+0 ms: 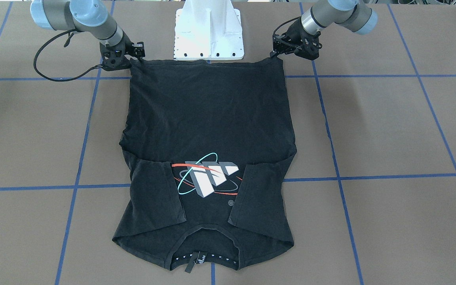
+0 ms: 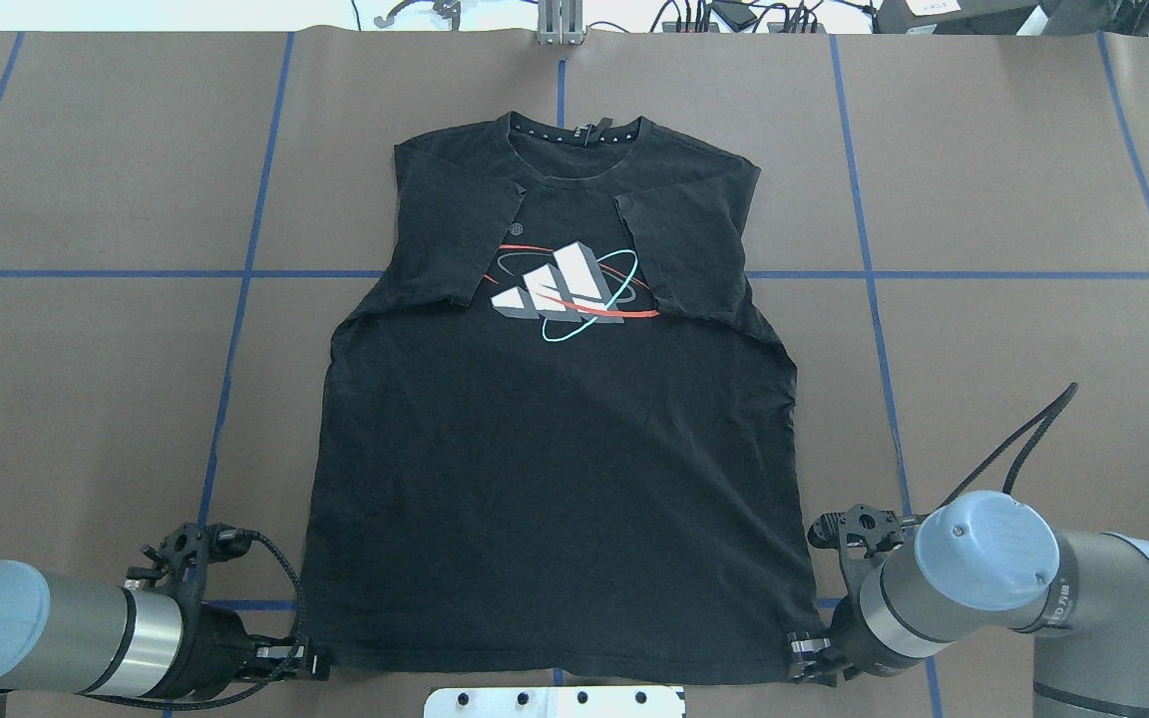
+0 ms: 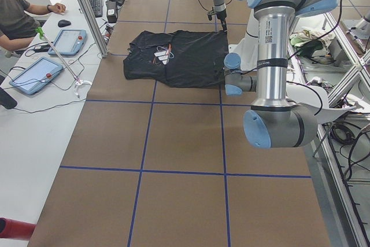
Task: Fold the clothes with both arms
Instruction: 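Close both grippers on the bottom hem corners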
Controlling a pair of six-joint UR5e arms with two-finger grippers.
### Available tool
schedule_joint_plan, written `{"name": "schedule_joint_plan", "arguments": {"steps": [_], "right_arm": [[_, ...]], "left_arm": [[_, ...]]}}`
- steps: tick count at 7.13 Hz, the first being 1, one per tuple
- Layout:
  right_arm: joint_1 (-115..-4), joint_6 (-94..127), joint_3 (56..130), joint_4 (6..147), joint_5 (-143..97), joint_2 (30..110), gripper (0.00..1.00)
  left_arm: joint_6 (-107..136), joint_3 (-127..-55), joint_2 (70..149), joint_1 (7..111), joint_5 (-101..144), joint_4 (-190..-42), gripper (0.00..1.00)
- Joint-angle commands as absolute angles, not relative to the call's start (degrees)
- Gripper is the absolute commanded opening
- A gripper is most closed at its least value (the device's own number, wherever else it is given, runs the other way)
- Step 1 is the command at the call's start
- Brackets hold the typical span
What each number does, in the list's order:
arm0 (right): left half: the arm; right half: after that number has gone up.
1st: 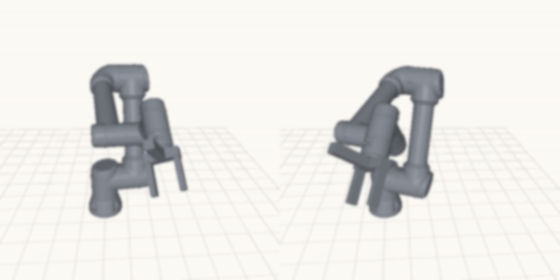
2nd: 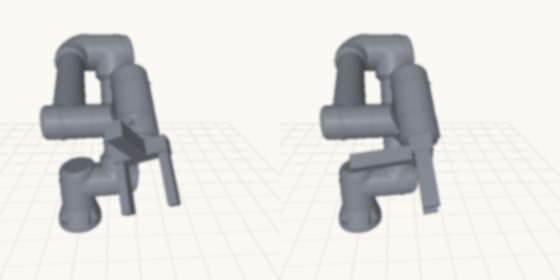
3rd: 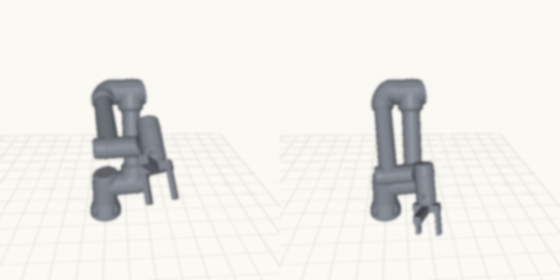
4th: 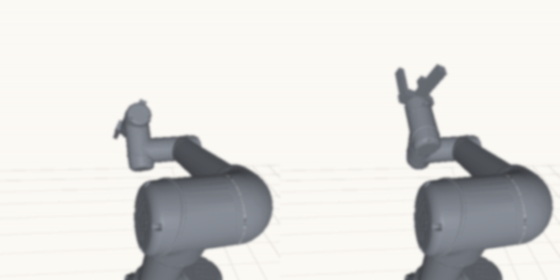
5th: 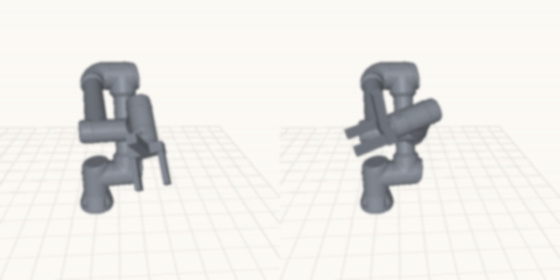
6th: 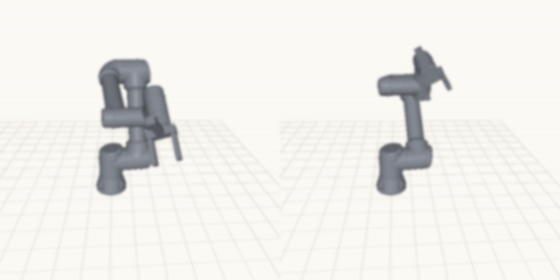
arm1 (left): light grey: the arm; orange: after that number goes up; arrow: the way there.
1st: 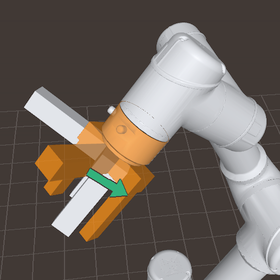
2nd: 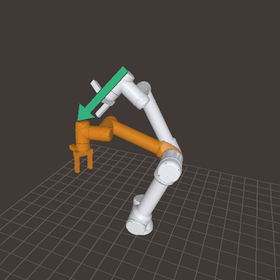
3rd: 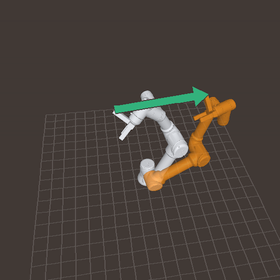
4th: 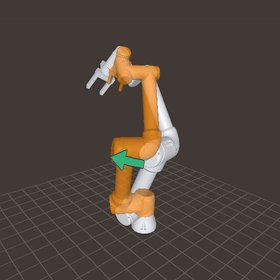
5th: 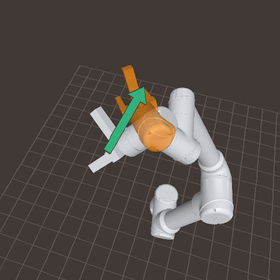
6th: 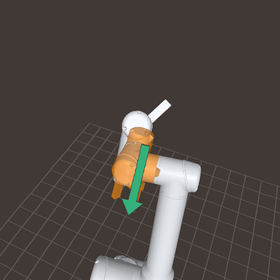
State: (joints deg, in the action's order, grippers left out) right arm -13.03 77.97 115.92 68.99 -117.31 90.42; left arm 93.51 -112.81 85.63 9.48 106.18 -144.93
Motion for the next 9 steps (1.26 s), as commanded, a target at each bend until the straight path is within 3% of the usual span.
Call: {"name": "schedule_joint_plan", "arguments": {"steps": [1, 3, 7, 9], "right_arm": [[-12.92, 78.05, 115.75, 68.99, -117.16, 90.44, 0.36], [-12.66, 78.05, 115.58, 68.99, -116.02, 90.44, 0.02], [-13.53, 77.70, 117.24, 68.29, -116.54, 90.88, 0.00], [-13.88, 77.08, 122.58, 68.03, -119.86, 93.50, 0.00]], "left_arm": [[95.97, -112.85, 85.69, 9.05, 106.17, -144.93, 0.00], [95.98, -112.85, 85.69, 9.14, 106.17, -144.93, 0.00], [96.06, -115.73, 85.17, 9.58, 106.43, -144.93, 0.00], [96.06, -118.73, 84.20, 9.84, 106.44, -144.93, 0.00]]}}
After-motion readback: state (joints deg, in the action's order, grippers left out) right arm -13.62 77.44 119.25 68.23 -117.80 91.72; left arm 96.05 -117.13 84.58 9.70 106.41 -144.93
